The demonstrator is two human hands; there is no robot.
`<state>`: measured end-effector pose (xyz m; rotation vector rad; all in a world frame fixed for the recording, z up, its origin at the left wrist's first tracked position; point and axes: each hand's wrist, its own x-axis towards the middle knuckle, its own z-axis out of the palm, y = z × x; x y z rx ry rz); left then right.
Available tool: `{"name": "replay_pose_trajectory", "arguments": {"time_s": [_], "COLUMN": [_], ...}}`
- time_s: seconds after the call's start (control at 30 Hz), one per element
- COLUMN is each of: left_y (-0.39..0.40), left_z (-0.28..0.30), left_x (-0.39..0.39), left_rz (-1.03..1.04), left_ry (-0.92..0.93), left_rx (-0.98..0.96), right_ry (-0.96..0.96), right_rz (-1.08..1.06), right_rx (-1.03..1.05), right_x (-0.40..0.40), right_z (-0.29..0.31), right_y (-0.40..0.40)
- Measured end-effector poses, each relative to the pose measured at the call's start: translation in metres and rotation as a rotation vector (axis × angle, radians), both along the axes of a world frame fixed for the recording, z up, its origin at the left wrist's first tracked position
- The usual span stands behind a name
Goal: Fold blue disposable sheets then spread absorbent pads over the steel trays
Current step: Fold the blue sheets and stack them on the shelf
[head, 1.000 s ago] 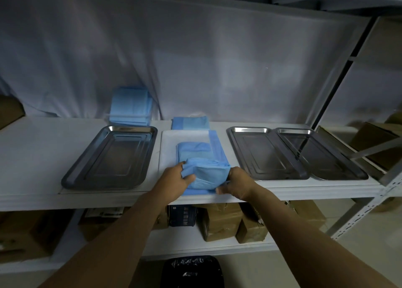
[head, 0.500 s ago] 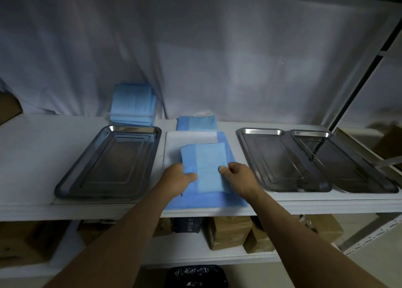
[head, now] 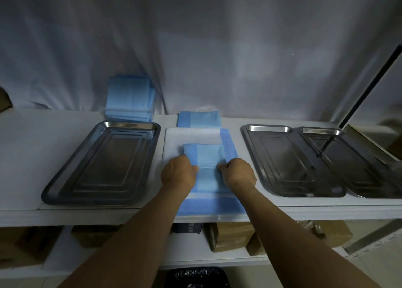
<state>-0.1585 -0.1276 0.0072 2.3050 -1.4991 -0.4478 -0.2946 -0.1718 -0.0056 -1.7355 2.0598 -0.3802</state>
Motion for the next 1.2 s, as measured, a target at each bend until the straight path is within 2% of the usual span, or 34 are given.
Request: {"name": "replay_pose_trajectory", "arguments": {"time_s": [0.2, 0.3, 0.37, 0.43, 0.53, 0.6, 0.63, 0.7, 0.8, 1.2], "left_y": [0.000, 0.003, 0.000, -0.004, -0.008, -0.008, -0.009, -0.009, -0.011, -0.014], "left_z": [0.001, -0.001, -0.007, -0.013, -0.020, -0.023, -0.023, -0.022, -0.026, -0.027], "left_x": [-0.005, -0.010, -0.014, -0.017, -0.015, -0.012, -0.011, -0.009, -0.010, 0.003], "left_rz": [0.024, -0.033, -0.241, -0.444, -0.519, -0.538, -0.549, -0.554, -0.544, -0.451], "left_ry": [0.002, -0.215, -0.340, -0.308, -0.244, -0.263, -0.255, -0.212, -0.186, -0.188], "left_rx": [-0.049, -0.218, -0.296, -0.179, 0.035, 0.068, 0.069, 0.078, 0.107, 0.128], "right_ry": [0.022, 0.012, 0.000, 0.004, 0.080, 0.037, 0.012, 0.023, 0.045, 0.179], "right_rz": [-0.007, 0.001, 0.012, 0.022, 0.052, 0.256, 0.413, 0.634, 0.645, 0.535], "right_rx": [-0.005, -0.004, -0.005, -0.006, -0.162, -0.360, -0.373, -0.224, -0.018, 0.012], "right_x": [0.003, 0.003, 0.003, 0.002, 0.002, 0.006, 0.011, 0.020, 0.019, 0.008], "right_z": [0.001, 0.002, 0.003, 0.005, 0.008, 0.009, 0.009, 0.006, -0.001, -0.012], "right_y": [-0.001, -0.001, -0.001, -0.001, 0.004, 0.007, 0.008, 0.010, 0.003, -0.006]}}
